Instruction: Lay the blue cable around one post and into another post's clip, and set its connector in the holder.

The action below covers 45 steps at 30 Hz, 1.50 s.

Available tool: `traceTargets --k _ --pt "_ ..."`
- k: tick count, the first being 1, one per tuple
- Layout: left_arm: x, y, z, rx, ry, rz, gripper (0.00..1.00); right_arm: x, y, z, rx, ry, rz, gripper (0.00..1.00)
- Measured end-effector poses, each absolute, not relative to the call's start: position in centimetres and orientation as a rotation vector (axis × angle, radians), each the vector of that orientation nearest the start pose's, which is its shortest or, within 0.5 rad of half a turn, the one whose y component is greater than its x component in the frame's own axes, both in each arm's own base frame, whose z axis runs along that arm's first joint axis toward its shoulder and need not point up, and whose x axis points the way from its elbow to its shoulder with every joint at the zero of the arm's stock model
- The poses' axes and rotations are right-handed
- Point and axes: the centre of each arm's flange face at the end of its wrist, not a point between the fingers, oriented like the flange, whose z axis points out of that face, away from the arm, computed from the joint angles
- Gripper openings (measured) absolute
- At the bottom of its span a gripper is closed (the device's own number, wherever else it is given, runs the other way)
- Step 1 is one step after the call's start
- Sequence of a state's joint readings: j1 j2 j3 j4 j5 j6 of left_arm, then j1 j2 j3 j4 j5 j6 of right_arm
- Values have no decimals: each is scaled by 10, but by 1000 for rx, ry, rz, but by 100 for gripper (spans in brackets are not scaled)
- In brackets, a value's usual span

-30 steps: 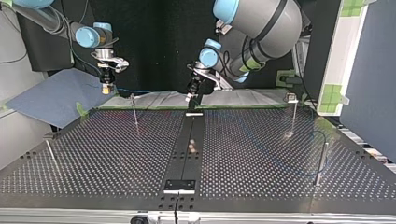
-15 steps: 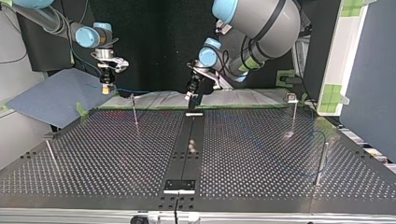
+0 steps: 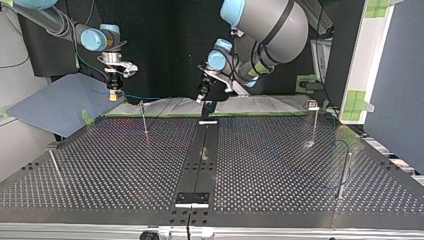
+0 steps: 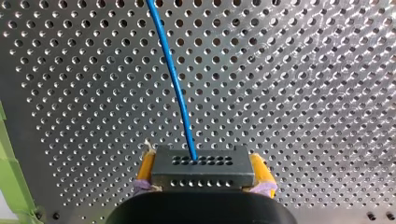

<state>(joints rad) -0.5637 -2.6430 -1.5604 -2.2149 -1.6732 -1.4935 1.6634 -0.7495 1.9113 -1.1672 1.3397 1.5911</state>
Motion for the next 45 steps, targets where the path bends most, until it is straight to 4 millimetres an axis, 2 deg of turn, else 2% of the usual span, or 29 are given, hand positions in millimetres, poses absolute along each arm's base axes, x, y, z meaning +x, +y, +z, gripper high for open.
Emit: traceTargets --k 4,13,33,35,36,37,38,39,41,42,45 --pt "488 -456 -96 470 1669 -261 98 208 -548 -7 1433 -1051 1460 0" --pt "510 -469 -81 451 1635 -261 98 208 -549 -6 1434 -1049 1459 0" --pt "515 -464 -81 455 1650 -233 98 204 -551 -7 1433 -1054 1449 0" --pt "516 -464 -80 459 1649 -239 85 204 -550 -7 1435 -1055 1447 0" --pt "516 -464 -80 460 1648 -241 85 204 -550 -7 1435 -1056 1447 0" --pt "517 -464 -80 461 1647 -243 75 204 -550 -7 1435 -1056 1446 0" --pt "517 -464 -80 461 1646 -243 69 204 -550 -7 1436 -1055 1445 0" --pt "518 -464 -80 462 1646 -243 69 204 -550 -7 1436 -1055 1445 0" --pt "519 -463 -79 462 1645 -242 58 204 -550 -7 1436 -1055 1445 0" --pt "519 -463 -79 463 1644 -242 55 204 -550 -7 1436 -1055 1444 0" --pt "520 -463 -79 465 1643 -244 55 203 -551 -7 1435 -1056 1444 0"
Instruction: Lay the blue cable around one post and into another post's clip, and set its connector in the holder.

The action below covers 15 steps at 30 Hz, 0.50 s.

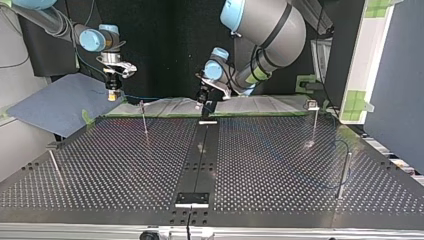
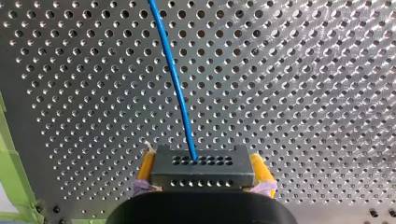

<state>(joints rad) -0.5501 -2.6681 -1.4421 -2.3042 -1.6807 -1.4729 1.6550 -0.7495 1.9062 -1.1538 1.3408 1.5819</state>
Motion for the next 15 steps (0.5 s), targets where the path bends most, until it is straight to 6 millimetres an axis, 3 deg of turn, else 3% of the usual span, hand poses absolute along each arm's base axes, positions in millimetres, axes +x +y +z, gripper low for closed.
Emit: traceTargets --k 6,10,15 --pt "523 -462 -76 479 1636 -243 53 202 -551 -7 1434 -1056 1443 0" --pt "526 -463 -64 485 1629 -247 47 202 -551 -7 1433 -1057 1442 0" --pt "528 -465 -51 493 1627 -256 47 200 -552 -6 1429 -1056 1441 0"
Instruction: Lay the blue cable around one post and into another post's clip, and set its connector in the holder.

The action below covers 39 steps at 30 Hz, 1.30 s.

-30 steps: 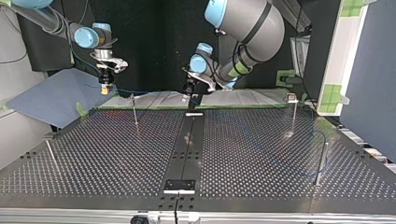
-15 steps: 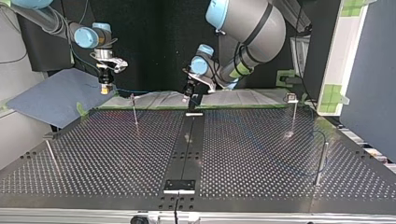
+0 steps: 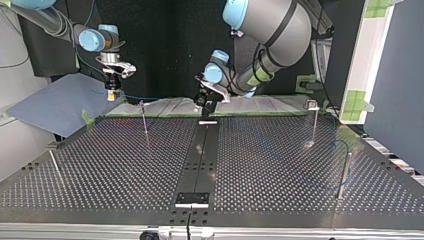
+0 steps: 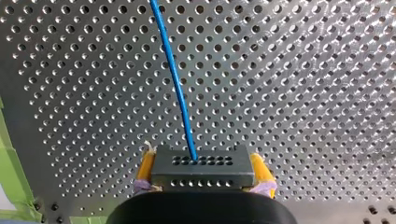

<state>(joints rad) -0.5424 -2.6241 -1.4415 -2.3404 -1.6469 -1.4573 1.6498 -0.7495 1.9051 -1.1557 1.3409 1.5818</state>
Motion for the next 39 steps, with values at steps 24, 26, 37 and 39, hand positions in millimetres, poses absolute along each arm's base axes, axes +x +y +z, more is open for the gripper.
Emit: traceTargets --k 24,26,37,39 --pt "524 -466 -51 522 1647 -272 47 189 -558 -5 1406 -1060 1430 0" --pt "524 -466 -51 522 1646 -272 47 189 -558 -5 1406 -1061 1430 0" --pt "524 -466 -51 522 1648 -272 26 189 -558 -5 1406 -1060 1430 0" --pt "524 -466 -51 522 1648 -271 26 189 -558 -5 1405 -1060 1430 0"
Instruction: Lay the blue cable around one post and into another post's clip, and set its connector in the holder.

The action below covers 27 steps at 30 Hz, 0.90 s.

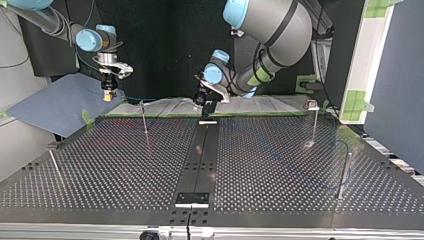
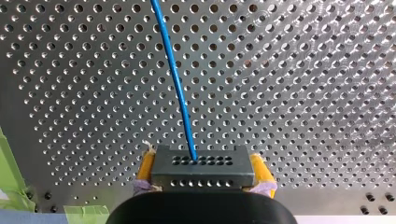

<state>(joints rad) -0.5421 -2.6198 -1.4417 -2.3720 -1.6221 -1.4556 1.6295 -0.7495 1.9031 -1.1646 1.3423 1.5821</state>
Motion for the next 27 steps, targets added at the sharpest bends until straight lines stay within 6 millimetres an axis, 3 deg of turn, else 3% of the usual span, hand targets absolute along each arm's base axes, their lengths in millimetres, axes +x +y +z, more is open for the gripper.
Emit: traceTargets --k 20,27 --pt "524 -465 -52 528 1651 -273 29 189 -560 -4 1403 -1060 1431 0" --pt "524 -465 -52 531 1655 -274 16 189 -560 -4 1404 -1060 1431 0"
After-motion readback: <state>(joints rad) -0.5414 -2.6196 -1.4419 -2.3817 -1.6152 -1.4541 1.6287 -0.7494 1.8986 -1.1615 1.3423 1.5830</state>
